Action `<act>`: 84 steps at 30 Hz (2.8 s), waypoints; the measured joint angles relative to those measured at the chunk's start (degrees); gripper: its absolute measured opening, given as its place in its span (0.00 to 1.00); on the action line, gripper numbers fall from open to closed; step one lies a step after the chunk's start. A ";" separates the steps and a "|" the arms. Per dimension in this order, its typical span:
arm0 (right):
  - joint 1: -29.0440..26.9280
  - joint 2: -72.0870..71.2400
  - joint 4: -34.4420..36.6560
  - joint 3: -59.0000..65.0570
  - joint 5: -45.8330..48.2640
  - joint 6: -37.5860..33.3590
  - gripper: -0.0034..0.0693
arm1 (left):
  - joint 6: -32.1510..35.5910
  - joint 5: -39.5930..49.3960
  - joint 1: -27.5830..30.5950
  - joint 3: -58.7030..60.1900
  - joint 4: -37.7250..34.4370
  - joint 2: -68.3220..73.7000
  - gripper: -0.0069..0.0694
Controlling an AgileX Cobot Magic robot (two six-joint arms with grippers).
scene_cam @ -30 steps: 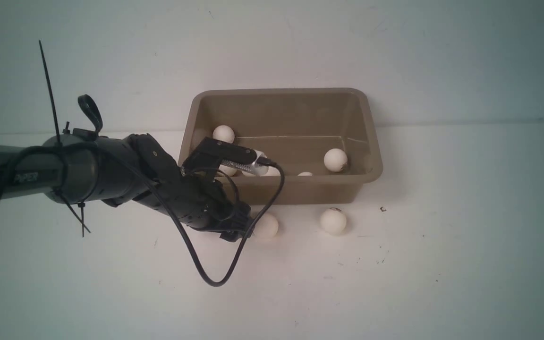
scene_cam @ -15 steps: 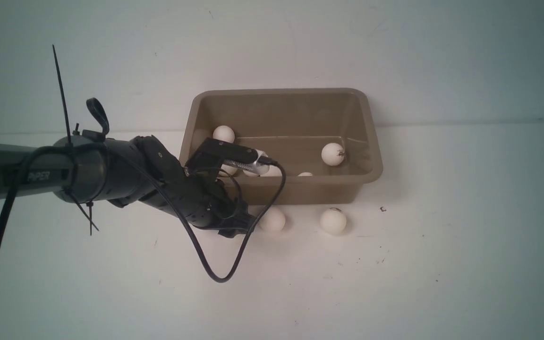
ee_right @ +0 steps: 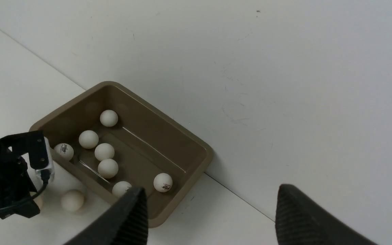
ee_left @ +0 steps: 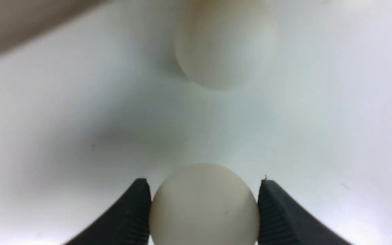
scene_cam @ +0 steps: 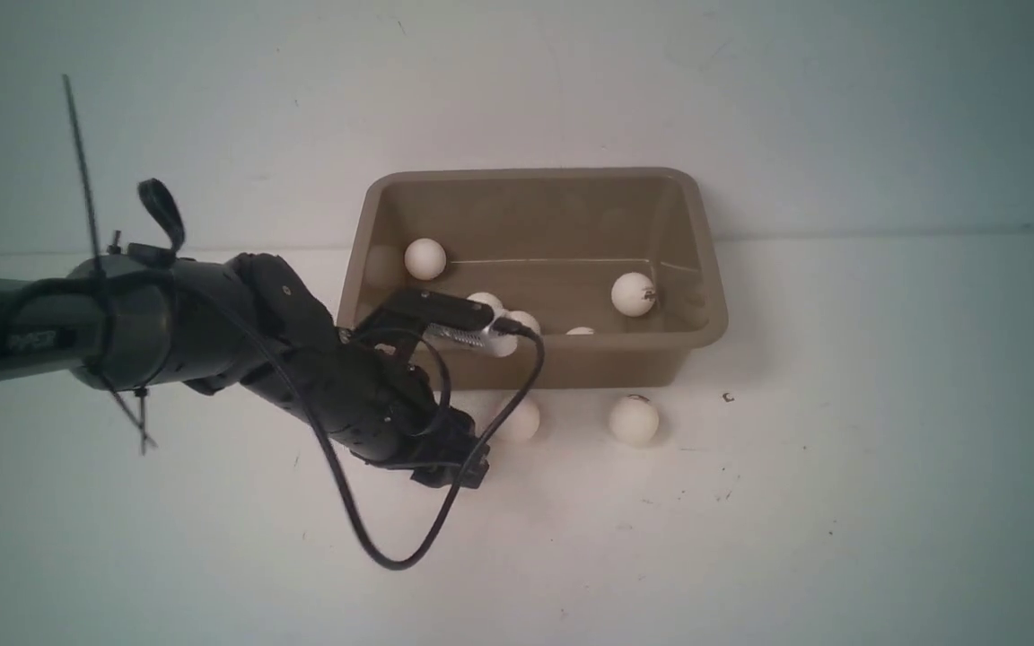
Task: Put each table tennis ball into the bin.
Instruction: Use the left arm to clamp the table tennis ball closest to it, then use the left arm to put the table tennis ball into the box, then use the left arm to clamp the table tennis ball closest to it
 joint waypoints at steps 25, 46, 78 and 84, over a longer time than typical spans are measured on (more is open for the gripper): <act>0.00 0.00 -0.09 0.00 0.00 0.25 0.68 | -2.28 -3.84 0.00 -23.57 8.71 2.48 0.55; 0.00 0.00 1.13 0.00 0.00 0.72 0.68 | -10.83 19.10 0.00 -47.67 25.34 18.86 0.78; 0.00 0.00 1.34 0.00 0.00 0.88 0.68 | -11.65 -1.41 0.05 12.94 7.14 -24.20 0.33; 0.00 0.00 2.62 0.00 0.00 0.93 0.68 | 5.18 -5.40 0.05 10.47 -8.23 -14.75 0.51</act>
